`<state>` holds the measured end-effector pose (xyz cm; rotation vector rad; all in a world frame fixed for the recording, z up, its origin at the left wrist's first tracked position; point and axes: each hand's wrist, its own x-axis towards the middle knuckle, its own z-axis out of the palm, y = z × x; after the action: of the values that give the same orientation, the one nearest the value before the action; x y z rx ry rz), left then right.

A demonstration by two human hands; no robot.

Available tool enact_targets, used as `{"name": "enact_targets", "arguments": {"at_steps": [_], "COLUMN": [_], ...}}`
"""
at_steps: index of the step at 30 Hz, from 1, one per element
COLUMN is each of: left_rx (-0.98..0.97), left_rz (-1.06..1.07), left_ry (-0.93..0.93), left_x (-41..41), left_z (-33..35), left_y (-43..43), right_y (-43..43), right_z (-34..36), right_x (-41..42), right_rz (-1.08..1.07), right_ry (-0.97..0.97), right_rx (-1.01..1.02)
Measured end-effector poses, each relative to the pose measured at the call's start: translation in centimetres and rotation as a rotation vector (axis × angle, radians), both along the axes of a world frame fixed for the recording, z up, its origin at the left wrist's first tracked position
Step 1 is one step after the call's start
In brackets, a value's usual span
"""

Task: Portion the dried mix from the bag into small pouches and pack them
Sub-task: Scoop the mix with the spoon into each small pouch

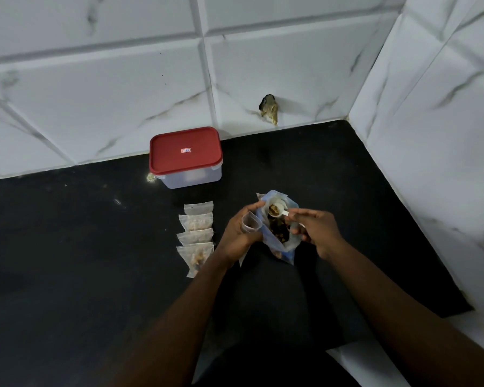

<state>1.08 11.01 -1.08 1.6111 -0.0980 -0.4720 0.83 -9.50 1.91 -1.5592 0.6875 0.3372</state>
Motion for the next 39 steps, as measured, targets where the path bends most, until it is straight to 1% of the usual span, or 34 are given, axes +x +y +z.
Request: {"name": "enact_targets", "arguments": {"at_steps": [5,9,13,17,20,24,27,28,29,31,32,33,35,36,38,39], "left_rx": [0.146,0.177,0.210,0.239,0.260,0.279,0.282,0.274,0.267,0.255,0.250,0.248,0.253,0.256,0.255,0.248], "left_rz": [0.010,0.024,0.038,0.064,0.088,0.099,0.100,0.107,0.114,0.125,0.129,0.132,0.131,0.127,0.114,0.109], "left_ry": [-0.049,-0.112,-0.167,-0.174,-0.180,-0.210,-0.204,-0.210,-0.220,-0.226,-0.229,-0.232,-0.230,-0.225,-0.197,-0.172], "left_x": [-0.4,-1.0,-1.5,-1.9,-2.3,-2.7,-3.1,-3.3,-3.4,-3.5,-3.5,-3.5,-3.7,-3.7,-3.8,-3.8], "left_z": [-1.2,-1.6,-1.7,-1.7,-1.9,-1.9,-1.7,-1.6,-1.6,-1.5,-1.6,-1.6,-1.5,-1.5,-1.2,-1.1], "left_y": [0.5,0.8,0.8,1.0,1.2,1.5,1.7,1.6,1.6,1.6,1.6,1.6,1.6,1.6,1.7,1.8], "right_y": [-1.5,-2.5,-2.3,-1.2,0.0,1.3,2.1,2.4,2.7,3.2,3.4,3.4,3.4,3.3,3.2,3.1], "right_z": [0.0,0.4,1.5,2.4,2.8,2.2,1.8,1.9,1.8,1.1,0.7,0.4,0.3,0.5,1.2,1.4], "right_x": [-1.4,-2.2,-2.8,-2.9,-2.9,-2.9,-3.3,-3.6,-4.0,-4.6,-4.9,-5.1,-5.5,-5.6,-5.9,-5.9], "right_rz": [0.028,0.088,0.177,0.284,0.372,0.508,0.592,0.598,0.595,0.583,0.577,0.571,0.543,0.521,0.447,0.389], "right_ry": [-0.019,-0.042,-0.137,-0.197,-0.207,-0.276,-0.349,-0.397,-0.484,-0.715,-0.791,-0.818,-0.809,-0.782,-0.682,-0.603], "right_rx": [-0.030,0.019,0.087,0.092,0.014,-0.229,-0.369,-0.409,-0.464,-0.597,-0.649,-0.677,-0.668,-0.629,-0.499,-0.410]}}
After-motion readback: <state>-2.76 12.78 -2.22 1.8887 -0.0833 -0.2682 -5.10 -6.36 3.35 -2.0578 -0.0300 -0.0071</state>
